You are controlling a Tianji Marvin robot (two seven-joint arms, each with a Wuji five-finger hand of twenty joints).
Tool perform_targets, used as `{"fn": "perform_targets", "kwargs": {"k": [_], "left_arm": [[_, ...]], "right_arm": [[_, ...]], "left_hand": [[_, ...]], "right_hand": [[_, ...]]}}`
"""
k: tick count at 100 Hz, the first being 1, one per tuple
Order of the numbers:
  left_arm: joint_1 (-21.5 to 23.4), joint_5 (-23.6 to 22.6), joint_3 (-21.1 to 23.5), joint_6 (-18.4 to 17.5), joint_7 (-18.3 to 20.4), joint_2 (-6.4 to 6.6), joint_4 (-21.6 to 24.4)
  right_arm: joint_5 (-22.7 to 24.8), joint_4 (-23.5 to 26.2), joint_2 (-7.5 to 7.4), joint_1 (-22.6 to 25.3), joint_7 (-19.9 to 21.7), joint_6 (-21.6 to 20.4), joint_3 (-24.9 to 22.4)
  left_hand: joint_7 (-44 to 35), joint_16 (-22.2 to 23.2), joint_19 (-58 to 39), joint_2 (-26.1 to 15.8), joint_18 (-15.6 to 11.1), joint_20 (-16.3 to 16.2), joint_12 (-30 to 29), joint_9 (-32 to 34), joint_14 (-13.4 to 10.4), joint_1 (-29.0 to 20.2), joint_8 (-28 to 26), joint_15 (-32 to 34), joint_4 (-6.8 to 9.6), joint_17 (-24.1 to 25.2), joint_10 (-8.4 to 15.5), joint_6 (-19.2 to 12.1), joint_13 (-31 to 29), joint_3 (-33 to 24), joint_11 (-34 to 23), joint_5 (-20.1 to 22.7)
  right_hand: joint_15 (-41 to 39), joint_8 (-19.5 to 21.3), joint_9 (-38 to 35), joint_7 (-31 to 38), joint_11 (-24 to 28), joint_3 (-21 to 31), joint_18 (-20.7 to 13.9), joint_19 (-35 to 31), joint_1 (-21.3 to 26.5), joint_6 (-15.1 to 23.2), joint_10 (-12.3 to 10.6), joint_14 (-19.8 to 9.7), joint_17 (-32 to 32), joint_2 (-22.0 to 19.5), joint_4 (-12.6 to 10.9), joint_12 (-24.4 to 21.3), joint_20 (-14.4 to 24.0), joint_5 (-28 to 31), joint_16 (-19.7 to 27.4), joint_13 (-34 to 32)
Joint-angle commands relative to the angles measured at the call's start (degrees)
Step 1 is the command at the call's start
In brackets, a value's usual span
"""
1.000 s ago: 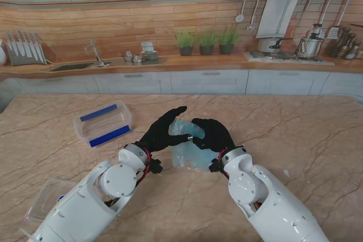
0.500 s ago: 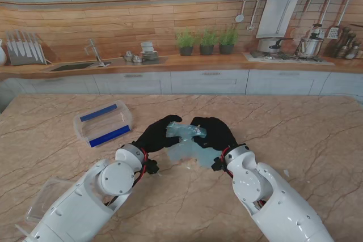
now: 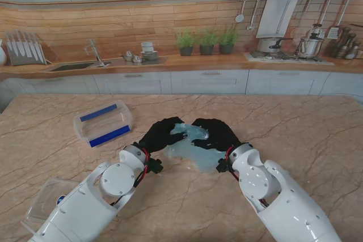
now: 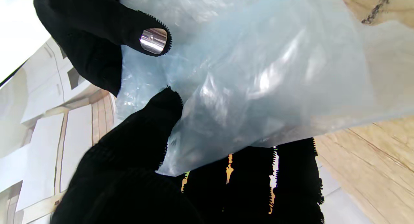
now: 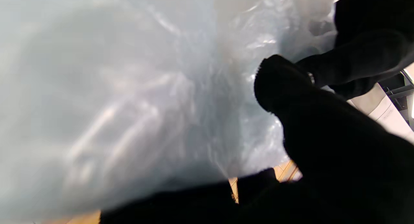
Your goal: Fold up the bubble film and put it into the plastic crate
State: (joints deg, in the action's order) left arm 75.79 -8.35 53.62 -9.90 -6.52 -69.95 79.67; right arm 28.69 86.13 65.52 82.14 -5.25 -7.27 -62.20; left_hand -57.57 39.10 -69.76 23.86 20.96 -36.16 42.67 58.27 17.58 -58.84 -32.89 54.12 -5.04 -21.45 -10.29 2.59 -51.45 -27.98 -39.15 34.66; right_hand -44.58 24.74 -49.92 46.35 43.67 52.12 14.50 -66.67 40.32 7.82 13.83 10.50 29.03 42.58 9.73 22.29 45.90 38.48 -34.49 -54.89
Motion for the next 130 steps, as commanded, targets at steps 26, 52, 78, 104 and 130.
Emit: {"fn": "perform_targets", "kwargs": {"k": [26,52,78,104,130], "left_arm": [[1.40,2.96,0.85,0.44,-0.06,-0.02,1.11],[1.29,1.40,0.50,-0.36,-0.16,0.19,0.84],[1.77,-3.17,2.24,-1.96,-2.39,0.57,1.29],[4.07,-8.14,8.18,-4.07,-5.95,1.09,4.30],[6.58,-25.83,16.23,4.31,-2.52,4.63,10.21]], "right_arm": [[-5.89,-2.47,0.49,-0.38,1.01,3.47,-0.34],[-16.75,-3.52,1.01,-1.43,5.60,4.62,-0.99],[-17.13,-2.77,1.22,-0.63,4.56,4.33,-2.44],[-15.37,-2.63,1.90,0.57,-0.18,2.39,-4.15],[-12.30,-2.27,2.50,3.12,-5.63,0.30,-6.21]], "left_hand": [[1.30,-0.50,0.11,-5.29,0.56,0.89,1.66,-1.33,0.19,-8.08,-1.76,-2.04,-1.96,0.86,-0.29,-1.56,0.39,4.05,2.05,-1.16],[2.30,-0.83,3.53,-4.75,0.32,1.98,2.89,-1.67,0.51,-9.59,-1.28,-6.32,-0.74,3.63,1.57,-3.14,3.53,5.06,8.07,-1.66],[29.11,-6.22,18.93,2.86,-0.89,5.35,-18.03,-27.46,-1.00,15.35,9.67,-24.63,1.09,16.92,-0.88,2.67,23.62,-4.17,17.80,-13.74],[33.10,-10.76,32.16,0.09,-4.14,8.12,-20.62,-33.24,-1.84,19.63,11.38,-33.98,1.41,21.13,-1.98,2.89,32.45,5.07,22.31,-15.19],[36.16,-14.10,37.94,-0.36,-7.50,12.11,-22.17,-33.97,-0.14,14.92,12.54,-37.70,1.99,21.25,-4.69,5.33,35.45,6.91,24.67,-12.69]], "right_hand": [[6.93,-3.46,-3.28,3.82,-2.31,-0.35,0.27,1.63,2.21,-0.62,-0.42,1.19,0.56,-1.13,-0.16,-1.80,-0.68,1.74,2.34,-1.97],[-4.88,-5.84,-12.58,11.01,1.51,5.26,-1.25,-7.12,6.24,0.88,0.20,0.82,7.00,-0.74,1.52,-1.89,1.84,8.61,-2.93,-9.78],[-6.69,-4.93,-12.90,11.86,2.24,6.15,-1.25,-7.33,6.45,1.56,0.37,0.84,7.06,-0.60,1.86,-1.30,1.67,10.40,-3.92,-9.89],[-7.05,-4.44,-12.76,11.79,2.53,6.24,-1.26,-7.09,6.47,1.43,0.43,0.80,6.78,-0.80,1.86,-0.89,1.45,10.33,-4.17,-9.74],[-7.27,-4.09,-12.42,11.68,2.70,6.00,-1.28,-6.83,6.46,1.52,0.46,0.68,6.59,-1.09,1.75,-0.71,1.23,10.06,-4.30,-9.53]]}}
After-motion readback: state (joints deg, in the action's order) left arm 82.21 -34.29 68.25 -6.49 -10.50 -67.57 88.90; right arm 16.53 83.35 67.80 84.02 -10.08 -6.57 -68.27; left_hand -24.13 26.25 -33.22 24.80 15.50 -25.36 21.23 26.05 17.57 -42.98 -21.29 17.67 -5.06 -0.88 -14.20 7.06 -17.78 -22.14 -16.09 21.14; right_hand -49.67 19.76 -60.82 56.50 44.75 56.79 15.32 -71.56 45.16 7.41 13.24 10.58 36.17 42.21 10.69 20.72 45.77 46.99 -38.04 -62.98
